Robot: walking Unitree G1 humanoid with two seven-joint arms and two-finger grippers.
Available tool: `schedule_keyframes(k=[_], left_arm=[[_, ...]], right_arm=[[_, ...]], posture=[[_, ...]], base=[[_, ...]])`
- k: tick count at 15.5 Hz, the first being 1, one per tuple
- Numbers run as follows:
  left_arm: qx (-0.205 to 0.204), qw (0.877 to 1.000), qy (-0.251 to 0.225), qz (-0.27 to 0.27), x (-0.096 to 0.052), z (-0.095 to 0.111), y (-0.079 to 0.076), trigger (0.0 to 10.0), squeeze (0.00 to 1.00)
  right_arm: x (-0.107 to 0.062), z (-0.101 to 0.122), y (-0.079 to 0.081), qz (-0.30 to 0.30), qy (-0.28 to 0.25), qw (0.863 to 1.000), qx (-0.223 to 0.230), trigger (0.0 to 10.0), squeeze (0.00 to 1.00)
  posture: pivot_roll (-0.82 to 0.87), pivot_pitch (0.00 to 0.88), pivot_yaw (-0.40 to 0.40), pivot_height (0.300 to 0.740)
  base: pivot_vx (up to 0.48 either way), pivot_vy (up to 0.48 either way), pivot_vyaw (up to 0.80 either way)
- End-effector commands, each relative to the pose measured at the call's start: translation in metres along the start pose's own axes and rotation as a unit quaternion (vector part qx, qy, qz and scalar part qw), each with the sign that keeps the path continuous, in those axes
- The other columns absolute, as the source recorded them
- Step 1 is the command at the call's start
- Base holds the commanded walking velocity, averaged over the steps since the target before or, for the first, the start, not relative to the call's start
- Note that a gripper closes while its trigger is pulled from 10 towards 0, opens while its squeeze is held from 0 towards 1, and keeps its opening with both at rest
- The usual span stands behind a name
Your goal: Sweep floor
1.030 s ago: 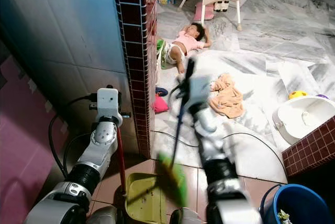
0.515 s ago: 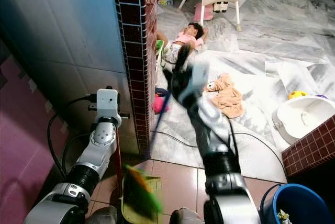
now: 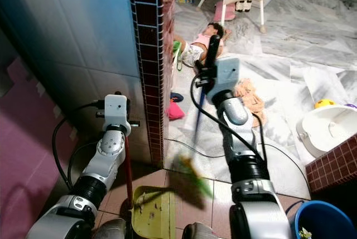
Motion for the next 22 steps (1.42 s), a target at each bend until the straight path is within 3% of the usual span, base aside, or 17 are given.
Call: schedule_keyframes(k=[1, 4, 9, 11, 22], left_arm=[[0.017, 1.0, 0.02, -0.01, -0.003, -0.009, -0.001, 10.0, 0.0], [-0.004, 0.999, -0.013, -0.042, -0.005, 0.003, -0.007, 10.0, 0.0], [-0.007, 0.999, -0.024, -0.045, -0.009, 0.008, -0.007, 10.0, 0.0], [-0.005, 0.998, -0.027, -0.049, -0.012, 0.008, -0.006, 10.0, 0.0], [-0.008, 0.998, -0.019, -0.065, -0.014, 0.01, -0.009, 10.0, 0.0]], right_arm=[[-0.002, 0.003, -0.004, -0.023, -0.012, 1.0, 0.008, 10.0, 0.0], [-0.023, -0.032, 0.001, -0.046, 0.055, 0.997, 0.007, 10.0, 0.0], [-0.037, -0.051, 0.006, -0.083, 0.095, 0.992, 0.012, 10.0, 0.0], [-0.04, -0.053, 0.0, -0.125, 0.097, 0.987, 0.004, 10.0, 0.0], [-0.041, -0.057, 0.009, -0.139, 0.106, 0.985, -0.004, 10.0, 0.0]], posture=[[-0.06, 0.033, -0.008, 0.731], [-0.05, 0.045, -0.01, 0.731], [-0.04, 0.049, -0.016, 0.731], [-0.03, 0.056, -0.02, 0.731], [-0.02, 0.06, -0.014, 0.731]], base=[[0.0, 0.0, 0.0], [0.0, 0.0, 0.0], [0.0, 0.0, 0.0], [0.0, 0.0, 0.0], [-0.215, 0.0, 0.0]])
Point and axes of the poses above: a point about 5 cm out from each wrist's last joint towards the gripper, its own x axis pointing out of the wrist towards the gripper, its own z axis along the axis of the wrist's last joint, y = z × x, the point moved 3 cm from there along x, pointing out of the wrist towards the gripper, and after that the axes turned 14 degrees about -x, right-handed, at the moved point
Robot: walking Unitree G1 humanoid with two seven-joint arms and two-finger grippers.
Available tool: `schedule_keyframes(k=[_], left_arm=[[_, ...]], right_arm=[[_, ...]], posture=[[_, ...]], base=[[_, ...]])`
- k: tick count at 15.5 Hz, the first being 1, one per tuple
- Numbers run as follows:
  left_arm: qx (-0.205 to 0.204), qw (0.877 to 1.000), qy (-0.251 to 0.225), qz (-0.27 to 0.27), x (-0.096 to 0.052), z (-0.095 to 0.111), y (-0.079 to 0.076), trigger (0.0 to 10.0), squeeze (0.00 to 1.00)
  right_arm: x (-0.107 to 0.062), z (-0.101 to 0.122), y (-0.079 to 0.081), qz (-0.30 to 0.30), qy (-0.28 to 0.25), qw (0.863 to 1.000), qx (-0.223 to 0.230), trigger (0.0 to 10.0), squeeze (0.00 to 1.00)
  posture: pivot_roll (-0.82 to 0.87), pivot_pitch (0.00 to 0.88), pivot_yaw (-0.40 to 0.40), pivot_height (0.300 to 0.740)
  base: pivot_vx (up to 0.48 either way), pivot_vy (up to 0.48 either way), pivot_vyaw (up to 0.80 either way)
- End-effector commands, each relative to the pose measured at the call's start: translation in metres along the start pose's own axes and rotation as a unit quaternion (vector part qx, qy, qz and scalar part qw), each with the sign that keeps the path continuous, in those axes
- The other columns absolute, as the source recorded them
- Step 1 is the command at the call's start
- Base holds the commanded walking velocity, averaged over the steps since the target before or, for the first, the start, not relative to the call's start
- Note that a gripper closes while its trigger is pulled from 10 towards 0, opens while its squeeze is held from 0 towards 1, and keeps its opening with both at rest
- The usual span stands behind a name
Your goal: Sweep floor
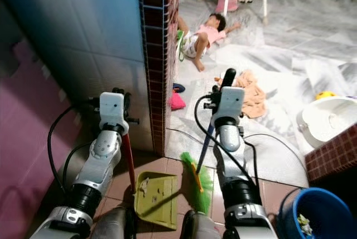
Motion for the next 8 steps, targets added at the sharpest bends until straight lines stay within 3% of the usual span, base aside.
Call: schedule_keyframes(k=[1, 8], left_arm=[[0.006, 1.0, 0.023, -0.006, -0.0035, -0.0087, -0.0016, 10.0, 0.0], [0.005, 1.0, 0.026, -0.008, -0.0033, -0.0077, -0.0025, 10.0, 0.0]], right_arm=[[-0.0007, -0.005, -0.0017, -0.003, 0.01, 1.0, -0.009, 10.0, 0.0], [0.0003, -0.0085, -0.003, -0.006, 0.019, 1.0, -0.013, 10.0, 0.0]], posture=[[-0.02, 0.06, -0.014, 0.731], [-0.02, 0.059, -0.015, 0.731]], base=[[-0.255, 0.0, 0.0], [-0.254, 0.0, 0.0]])
Point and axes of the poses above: a point about 5 cm out from each wrist's last joint towards the gripper, its own x axis pointing out of the wrist towards the gripper, its own z axis along the axis of the wrist's last joint, y = z × x, the point moved 3 cm from there along x, pointing out of the wrist towards the gripper, and after that the axes turned 14 degrees about -x, right-handed, at the moved point
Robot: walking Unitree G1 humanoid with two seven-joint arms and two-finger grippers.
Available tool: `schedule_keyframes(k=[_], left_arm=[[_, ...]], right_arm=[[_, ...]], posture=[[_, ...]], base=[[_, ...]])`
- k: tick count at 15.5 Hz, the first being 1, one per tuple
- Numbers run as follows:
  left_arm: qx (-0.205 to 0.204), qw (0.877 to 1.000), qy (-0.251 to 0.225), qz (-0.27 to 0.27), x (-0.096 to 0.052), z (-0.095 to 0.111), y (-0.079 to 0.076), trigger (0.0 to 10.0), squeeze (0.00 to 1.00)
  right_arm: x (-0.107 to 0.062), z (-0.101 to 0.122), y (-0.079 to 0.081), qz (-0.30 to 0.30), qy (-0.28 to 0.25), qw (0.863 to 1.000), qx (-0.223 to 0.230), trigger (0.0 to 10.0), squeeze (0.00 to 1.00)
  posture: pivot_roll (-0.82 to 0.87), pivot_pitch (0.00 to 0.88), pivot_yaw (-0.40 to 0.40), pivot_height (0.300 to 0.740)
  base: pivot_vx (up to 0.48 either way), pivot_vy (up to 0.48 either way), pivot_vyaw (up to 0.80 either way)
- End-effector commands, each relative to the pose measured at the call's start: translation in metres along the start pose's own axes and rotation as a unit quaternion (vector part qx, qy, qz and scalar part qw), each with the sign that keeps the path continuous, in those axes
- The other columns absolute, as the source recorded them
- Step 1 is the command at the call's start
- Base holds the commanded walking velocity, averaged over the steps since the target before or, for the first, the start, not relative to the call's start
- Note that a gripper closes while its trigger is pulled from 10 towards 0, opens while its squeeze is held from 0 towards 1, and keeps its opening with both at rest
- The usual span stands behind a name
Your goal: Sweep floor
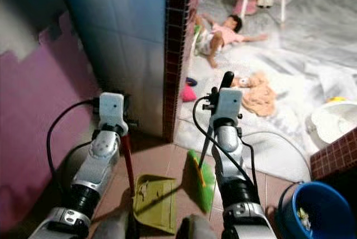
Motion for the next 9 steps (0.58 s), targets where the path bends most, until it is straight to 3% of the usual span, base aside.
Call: schedule_keyframes(k=[1, 9], left_arm=[[0.007, 1.0, 0.019, -0.01, -0.0017, -0.0068, -0.0046, 10.0, 0.0], [0.006, 1.0, 0.021, -0.011, -0.0028, -0.0072, -0.0077, 10.0, 0.0]], right_arm=[[-0.0015, -0.0088, -0.005, -0.009, 0.019, 1.0, -0.005, 10.0, 0.0], [0.0008, -0.01, -0.0038, -0.002, 0.021, 1.0, -0.006, 10.0, 0.0]], posture=[[-0.01, 0.057, -0.014, 0.731], [-0.01, 0.056, -0.032, 0.731]], base=[[-0.251, 0.0, 0.0], [-0.253, 0.0, 0.0]])
Point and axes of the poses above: a point about 5 cm out from each wrist's last joint towards the gripper, its own x axis pointing out of the wrist towards the gripper, its own z axis along the axis of the wrist's last joint, y = z × x, the point moved 3 cm from there along x, pointing out of the wrist towards the gripper, and after that the axes turned 14 degrees about -x, right-handed, at the moved point
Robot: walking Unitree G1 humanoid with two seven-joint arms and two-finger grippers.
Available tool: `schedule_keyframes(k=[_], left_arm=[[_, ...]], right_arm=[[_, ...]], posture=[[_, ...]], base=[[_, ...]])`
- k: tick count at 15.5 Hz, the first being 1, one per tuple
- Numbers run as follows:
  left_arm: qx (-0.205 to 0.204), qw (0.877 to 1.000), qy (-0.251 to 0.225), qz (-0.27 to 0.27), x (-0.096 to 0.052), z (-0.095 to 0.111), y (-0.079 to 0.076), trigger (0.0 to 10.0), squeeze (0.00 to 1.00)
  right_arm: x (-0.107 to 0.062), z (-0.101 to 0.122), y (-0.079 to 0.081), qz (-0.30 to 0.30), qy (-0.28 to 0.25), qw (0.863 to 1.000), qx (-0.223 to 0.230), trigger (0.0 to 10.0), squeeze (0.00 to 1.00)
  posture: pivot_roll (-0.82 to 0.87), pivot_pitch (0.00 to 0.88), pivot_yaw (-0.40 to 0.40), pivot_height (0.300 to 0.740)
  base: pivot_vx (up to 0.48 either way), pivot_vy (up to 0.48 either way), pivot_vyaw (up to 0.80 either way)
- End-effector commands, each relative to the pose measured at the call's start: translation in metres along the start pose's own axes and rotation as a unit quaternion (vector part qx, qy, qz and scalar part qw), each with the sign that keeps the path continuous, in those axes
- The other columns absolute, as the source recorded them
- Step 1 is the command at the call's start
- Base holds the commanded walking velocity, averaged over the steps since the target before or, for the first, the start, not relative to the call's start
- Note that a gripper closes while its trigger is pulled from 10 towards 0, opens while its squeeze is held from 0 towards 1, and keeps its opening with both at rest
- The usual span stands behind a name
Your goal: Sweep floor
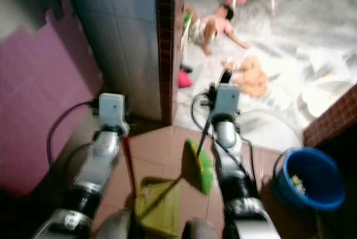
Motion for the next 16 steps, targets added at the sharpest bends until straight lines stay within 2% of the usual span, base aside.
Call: schedule_keyframes(k=[1, 3, 8, 13, 16], left_arm=[[0.01, 1.0, 0.02, -0.003, -0.002, -0.008, 0.001, 10.0, 0.0], [0.005, 1.0, 0.019, 0.001, -0.003, -0.008, 0.002, 10.0, 0.0], [0.005, 1.0, 0.004, 0.004, -0.005, -0.002, 0.006, 10.0, 0.0], [0.011, 1.0, -0.004, 0.015, -0.009, 0.003, 0.019, 10.0, 0.0], [0.009, 1.0, -0.004, 0.017, -0.01, 0.003, 0.019, 10.0, 0.0]], right_arm=[[-0.001, -0.008, -0.002, -0.001, 0.019, 1.0, -0.007, 10.0, 0.0], [-0.003, -0.011, -0.001, 0.004, 0.023, 1.0, -0.007, 10.0, 0.0], [-0.004, -0.012, 0.001, 0.012, 0.023, 1.0, -0.01, 10.0, 0.0], [-0.004, -0.011, 0.0, 0.013, 0.019, 1.0, -0.01, 10.0, 0.0], [-0.004, -0.011, 0.001, 0.014, 0.02, 1.0, -0.007, 10.0, 0.0]], posture=[[-0.01, 0.056, -0.032, 0.731], [-0.01, 0.06, -0.04, 0.731], [-0.01, 0.062, -0.042, 0.731], [-0.02, 0.063, -0.045, 0.731], [-0.02, 0.063, -0.045, 0.731]], base=[[-0.255, 0.0, 0.0], [-0.244, 0.0, 0.0], [0.0, 0.0, 0.0], [0.0, 0.0, 0.0], [0.0, 0.0, 0.0]])
Point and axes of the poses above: a point about 5 cm out from each wrist's last joint towards the gripper, its own x axis pointing out of the wrist towards the gripper, its own z axis along the axis of the wrist's last joint, y = z × x, the point moved 3 cm from there along x, pointing out of the wrist towards the gripper, and after that the axes turned 14 degrees about -x, right-handed, at the moved point
